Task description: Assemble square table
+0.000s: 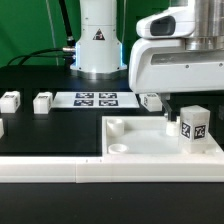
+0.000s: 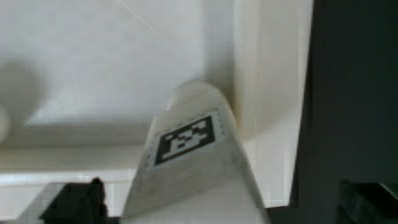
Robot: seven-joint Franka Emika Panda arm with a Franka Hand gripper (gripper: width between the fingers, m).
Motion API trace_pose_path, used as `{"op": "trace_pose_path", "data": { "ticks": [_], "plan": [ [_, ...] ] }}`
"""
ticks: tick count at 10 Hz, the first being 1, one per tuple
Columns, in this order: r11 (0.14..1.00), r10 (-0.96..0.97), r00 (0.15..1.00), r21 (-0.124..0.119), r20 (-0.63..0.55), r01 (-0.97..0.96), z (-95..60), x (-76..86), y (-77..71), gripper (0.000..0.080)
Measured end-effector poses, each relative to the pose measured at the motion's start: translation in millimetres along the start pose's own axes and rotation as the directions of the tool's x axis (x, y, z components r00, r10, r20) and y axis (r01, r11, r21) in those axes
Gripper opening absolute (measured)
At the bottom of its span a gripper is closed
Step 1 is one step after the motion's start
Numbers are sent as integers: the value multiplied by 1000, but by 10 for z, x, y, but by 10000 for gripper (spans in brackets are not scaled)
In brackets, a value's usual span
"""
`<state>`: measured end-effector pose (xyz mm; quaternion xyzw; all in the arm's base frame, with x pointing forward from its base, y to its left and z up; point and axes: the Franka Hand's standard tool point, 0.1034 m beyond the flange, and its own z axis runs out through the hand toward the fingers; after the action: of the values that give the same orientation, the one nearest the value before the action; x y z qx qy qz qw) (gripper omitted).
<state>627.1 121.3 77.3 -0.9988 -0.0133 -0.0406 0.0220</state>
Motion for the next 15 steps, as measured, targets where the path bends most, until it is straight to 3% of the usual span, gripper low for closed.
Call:
{"op": "trace_pose_path", "data": {
  "ticks": [3, 5, 6, 7, 10, 12, 15],
  "plan": [
    [989, -148, 989, -2, 0, 148, -1, 7, 50, 649],
    [989, -147, 989, -2, 0, 147, 0, 7, 50, 401],
    [989, -146, 989, -2, 0, 146, 0, 7, 51, 401],
    [992, -128, 992, -1, 0, 128, 0, 7, 50, 290],
    [999, -43, 999, 1, 0, 43, 1, 5, 45, 290],
    [985, 174, 985, 2, -5, -174, 3, 5, 48, 290],
    [938, 348, 938, 2, -8, -348, 5, 8, 69, 291]
  ]
}}
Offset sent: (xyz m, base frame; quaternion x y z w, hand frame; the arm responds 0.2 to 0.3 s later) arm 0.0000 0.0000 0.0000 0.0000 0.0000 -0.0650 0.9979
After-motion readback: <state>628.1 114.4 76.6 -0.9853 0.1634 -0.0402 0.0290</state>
